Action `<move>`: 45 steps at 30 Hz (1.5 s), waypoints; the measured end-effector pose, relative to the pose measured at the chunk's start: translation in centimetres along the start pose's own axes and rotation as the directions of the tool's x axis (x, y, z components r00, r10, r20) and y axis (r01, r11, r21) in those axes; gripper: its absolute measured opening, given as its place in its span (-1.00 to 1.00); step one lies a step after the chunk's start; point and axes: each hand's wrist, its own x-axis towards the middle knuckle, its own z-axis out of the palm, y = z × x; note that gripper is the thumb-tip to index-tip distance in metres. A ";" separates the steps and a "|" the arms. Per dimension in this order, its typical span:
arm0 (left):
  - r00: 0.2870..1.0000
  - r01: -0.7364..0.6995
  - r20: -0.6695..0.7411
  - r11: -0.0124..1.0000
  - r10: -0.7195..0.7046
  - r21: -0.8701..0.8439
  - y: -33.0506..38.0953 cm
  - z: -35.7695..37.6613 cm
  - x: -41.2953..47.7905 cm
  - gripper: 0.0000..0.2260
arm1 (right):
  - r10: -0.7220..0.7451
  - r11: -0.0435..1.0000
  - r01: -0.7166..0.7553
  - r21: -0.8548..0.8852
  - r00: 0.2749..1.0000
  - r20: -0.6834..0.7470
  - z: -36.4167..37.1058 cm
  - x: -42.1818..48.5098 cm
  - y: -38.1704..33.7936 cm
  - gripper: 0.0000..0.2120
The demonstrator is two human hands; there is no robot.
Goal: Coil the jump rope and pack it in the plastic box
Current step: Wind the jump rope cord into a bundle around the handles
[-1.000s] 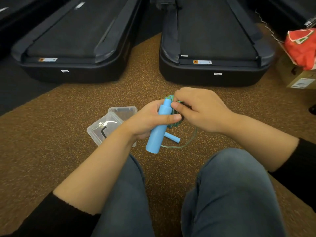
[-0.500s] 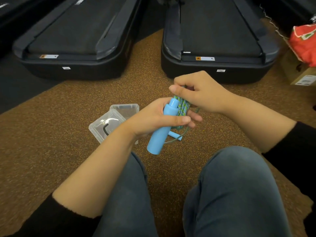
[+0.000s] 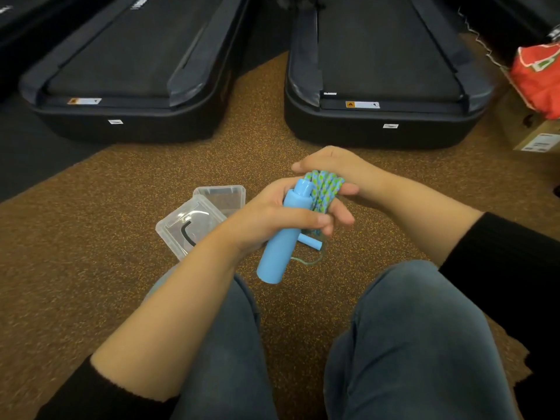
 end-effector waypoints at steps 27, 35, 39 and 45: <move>0.973 -0.098 -0.220 0.988 0.071 -0.116 0.9 -0.7 0.0 -0.50 | 0.137 0.872 0.057 0.486 0.925 -0.354 5.7 -2.0 4.9 -0.66; 0.982 0.009 -0.185 0.992 -0.031 -0.122 0.3 -0.4 -0.2 -0.47 | 0.217 0.841 0.100 0.531 0.838 -0.501 2.7 -0.7 3.2 -0.66; 0.994 0.043 -0.095 0.992 -0.054 -0.115 -0.2 0.6 -0.4 -0.50 | 0.176 0.851 0.168 0.498 0.802 -0.571 0.9 0.3 1.5 -0.62; 0.992 0.051 -0.109 0.982 -0.072 -0.180 -1.0 1.0 -0.4 -0.42 | 0.028 0.876 0.263 0.405 0.810 -0.586 -0.7 1.4 -1.7 -0.58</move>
